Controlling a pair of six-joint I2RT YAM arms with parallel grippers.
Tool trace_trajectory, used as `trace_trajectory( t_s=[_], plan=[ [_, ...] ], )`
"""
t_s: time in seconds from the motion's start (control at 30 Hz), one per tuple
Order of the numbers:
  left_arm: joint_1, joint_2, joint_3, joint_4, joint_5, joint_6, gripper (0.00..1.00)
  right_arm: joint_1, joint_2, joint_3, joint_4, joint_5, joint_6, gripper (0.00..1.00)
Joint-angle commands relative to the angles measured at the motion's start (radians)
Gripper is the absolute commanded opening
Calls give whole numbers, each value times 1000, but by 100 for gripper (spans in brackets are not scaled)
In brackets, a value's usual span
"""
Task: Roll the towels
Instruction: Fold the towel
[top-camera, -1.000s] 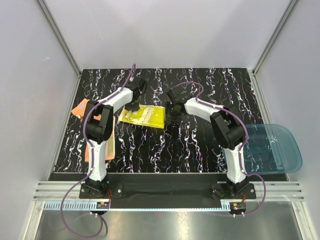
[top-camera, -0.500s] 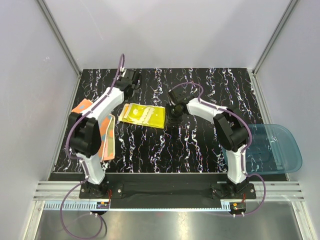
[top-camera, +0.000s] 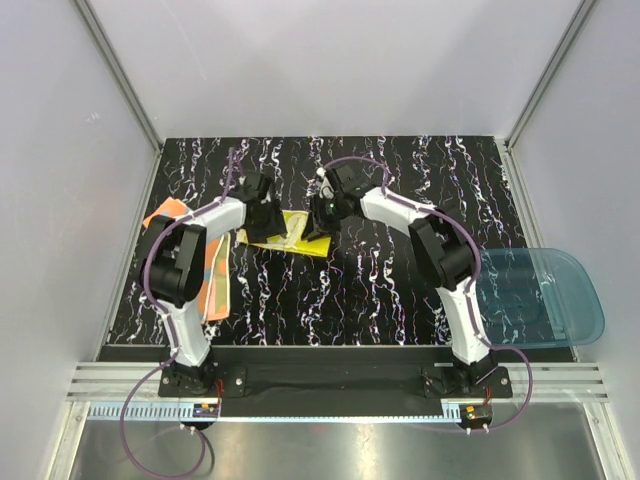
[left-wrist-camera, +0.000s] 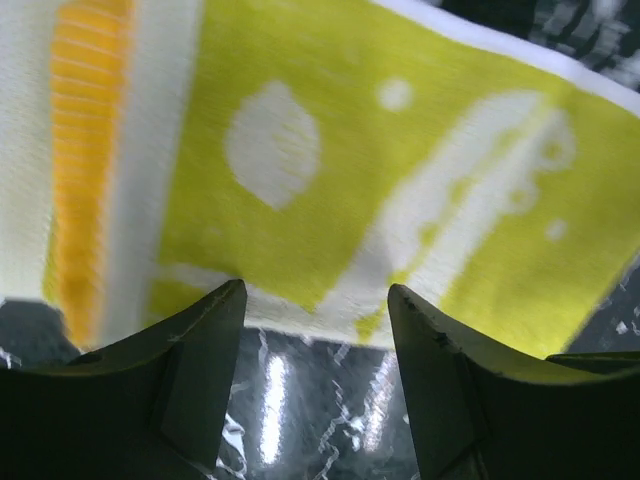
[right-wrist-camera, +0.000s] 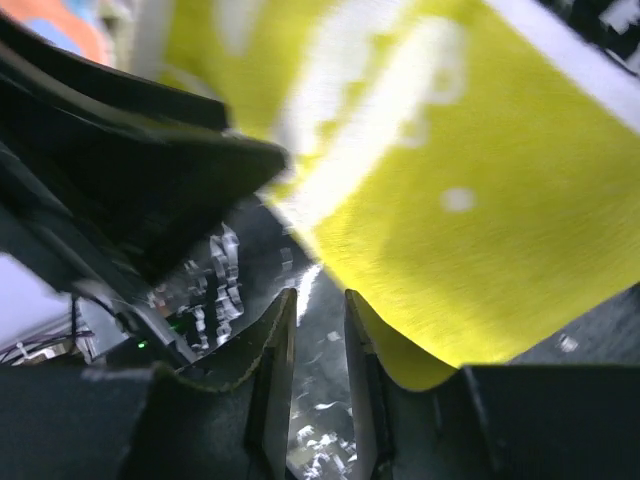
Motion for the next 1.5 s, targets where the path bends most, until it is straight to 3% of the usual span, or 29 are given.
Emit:
trace_trajectory(
  t_s=[0.0, 0.33, 0.5, 0.73, 0.9, 1.07, 1.2, 1.47],
  plan=[
    [81, 25, -14, 143, 123, -54, 63, -24, 82, 1, 16, -45, 19, 32],
    [177, 0, -53, 146, 112, -16, 63, -70, 127, -174, 75, -4, 25, 30],
    [197, 25, -2, 99, 65, 3, 63, -70, 90, -280, 103, 25, 27, 29],
    [186, 40, 0, 92, 29, 0, 63, -71, -20, -429, 102, 101, 59, 29],
    [85, 16, 58, 39, -57, 57, 64, -30, -180, -556, 118, 88, 103, 31],
    [-6, -7, 174, -59, -164, 98, 70, -1, -335, -475, -39, 108, 51, 38],
    [-43, -38, 210, -110, -190, 69, 76, -34, -356, -284, -155, 157, -16, 40],
    [-122, -159, 101, -116, -193, 30, 77, -162, -133, -82, -216, 114, -93, 36]
  ],
)
